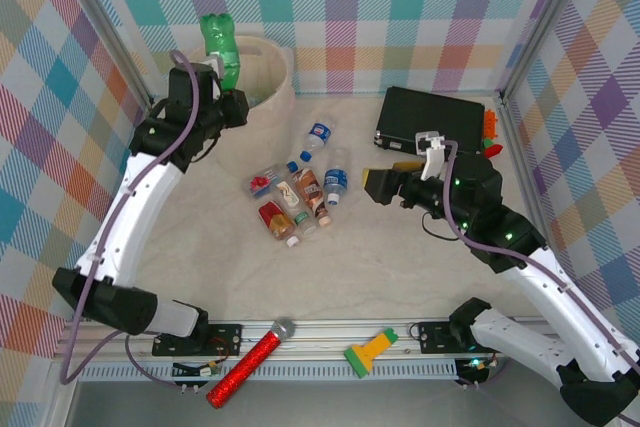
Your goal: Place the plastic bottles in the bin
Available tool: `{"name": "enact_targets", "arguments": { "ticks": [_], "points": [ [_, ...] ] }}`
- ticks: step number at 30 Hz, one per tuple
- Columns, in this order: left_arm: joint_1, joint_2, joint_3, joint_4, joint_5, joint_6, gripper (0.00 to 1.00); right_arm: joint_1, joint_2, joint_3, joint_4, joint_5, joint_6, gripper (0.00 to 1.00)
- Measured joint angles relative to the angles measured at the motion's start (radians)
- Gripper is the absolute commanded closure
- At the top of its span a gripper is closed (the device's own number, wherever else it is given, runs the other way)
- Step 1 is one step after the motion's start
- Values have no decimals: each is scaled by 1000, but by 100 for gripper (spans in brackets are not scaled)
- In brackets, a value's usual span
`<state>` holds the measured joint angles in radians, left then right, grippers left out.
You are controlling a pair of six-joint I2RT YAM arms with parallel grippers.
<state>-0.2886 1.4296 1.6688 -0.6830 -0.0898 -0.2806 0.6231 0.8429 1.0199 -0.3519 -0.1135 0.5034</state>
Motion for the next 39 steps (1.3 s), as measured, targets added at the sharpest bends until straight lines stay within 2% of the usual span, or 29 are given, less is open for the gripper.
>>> {"name": "enact_targets", "arguments": {
  "ticks": [6,12,16,18,19,24,27,30,39],
  "points": [
    [82,103,63,-25,30,-26,98,0,0,0,29,-62,-22,1],
    [105,160,102,-42,50,-46,96,0,1,0,53,-101,-32,1],
    [114,175,116,-51,56,-57,77,0,7,0,62,-109,-38,1],
    [119,176,116,-51,57,-65,57,0,11,0,63,-109,-41,1],
    [121,175,116,-51,61,-71,51,0,12,0,64,-109,-41,1],
    [123,173,124,-45,76,-77,33,0,18,0,67,-113,-41,1],
    [123,166,124,-46,81,-79,31,0,20,0,68,-116,-40,1],
    [123,152,124,-45,83,-85,25,0,20,0,68,-116,-40,1],
    [123,53,67,-9,134,-115,24,0,20,0,74,-116,-40,1]
  ]
}}
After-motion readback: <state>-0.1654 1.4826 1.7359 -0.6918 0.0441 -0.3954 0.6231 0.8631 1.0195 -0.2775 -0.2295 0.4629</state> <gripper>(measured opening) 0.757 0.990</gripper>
